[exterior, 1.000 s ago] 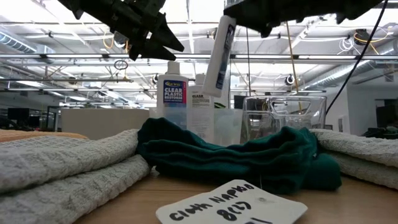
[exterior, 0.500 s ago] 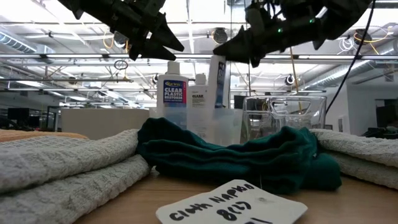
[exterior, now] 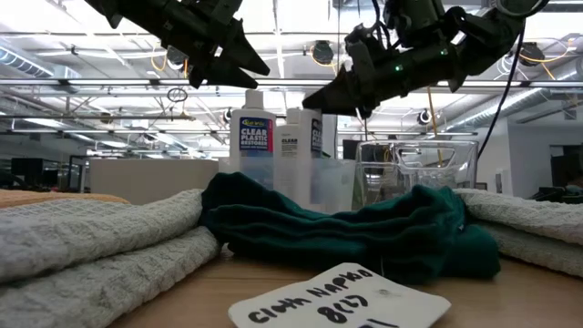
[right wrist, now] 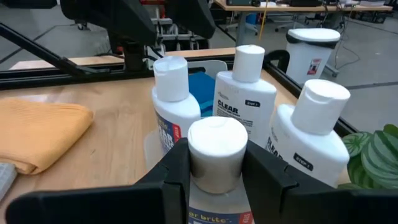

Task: Pick & Place Kitchen Items
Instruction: Put the white plastic restorer bottle into the white bin, then put the right gray towel into the transparent bin

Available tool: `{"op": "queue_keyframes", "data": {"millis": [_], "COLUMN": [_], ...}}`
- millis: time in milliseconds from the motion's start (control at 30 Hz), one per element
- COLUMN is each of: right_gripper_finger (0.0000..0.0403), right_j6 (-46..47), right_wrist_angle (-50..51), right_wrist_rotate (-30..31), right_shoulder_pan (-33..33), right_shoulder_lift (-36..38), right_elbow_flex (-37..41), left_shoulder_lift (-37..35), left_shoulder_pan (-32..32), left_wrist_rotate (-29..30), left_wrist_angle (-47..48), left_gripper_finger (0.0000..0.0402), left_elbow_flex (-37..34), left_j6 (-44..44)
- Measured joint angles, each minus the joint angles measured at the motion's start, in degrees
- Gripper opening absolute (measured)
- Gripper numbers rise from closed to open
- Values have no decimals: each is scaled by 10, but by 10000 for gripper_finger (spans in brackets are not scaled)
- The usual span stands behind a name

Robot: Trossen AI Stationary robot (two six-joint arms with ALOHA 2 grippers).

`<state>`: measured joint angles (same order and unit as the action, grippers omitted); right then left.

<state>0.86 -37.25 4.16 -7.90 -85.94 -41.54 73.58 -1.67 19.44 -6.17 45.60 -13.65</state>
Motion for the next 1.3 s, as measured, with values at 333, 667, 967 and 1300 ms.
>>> {"op": "queue_keyframes", "data": {"millis": [333,667,967,1300], "right_gripper_finger": [115,195,245,248], "right_j6": [0,-22,0,97], "right_wrist_angle": [-3,-12,84,291], "right_wrist_rotate": [1,1,-64,-134], "right_shoulder_pan": [0,3,62,211], "right_shoulder_lift": [-2,13,134,190], "right_elbow_flex": [0,0,0,0], "left_shoulder_lift": [0,0,0,0], "left_shoulder_pan": [0,0,0,0], "left_wrist_rotate": [0,0,0,0], "left_wrist_angle": [0,0,1,1], "left_gripper_finger": [234,234,235,235], "left_elbow_flex": [0,0,0,0], "left_j6": [0,0,0,-4]}}
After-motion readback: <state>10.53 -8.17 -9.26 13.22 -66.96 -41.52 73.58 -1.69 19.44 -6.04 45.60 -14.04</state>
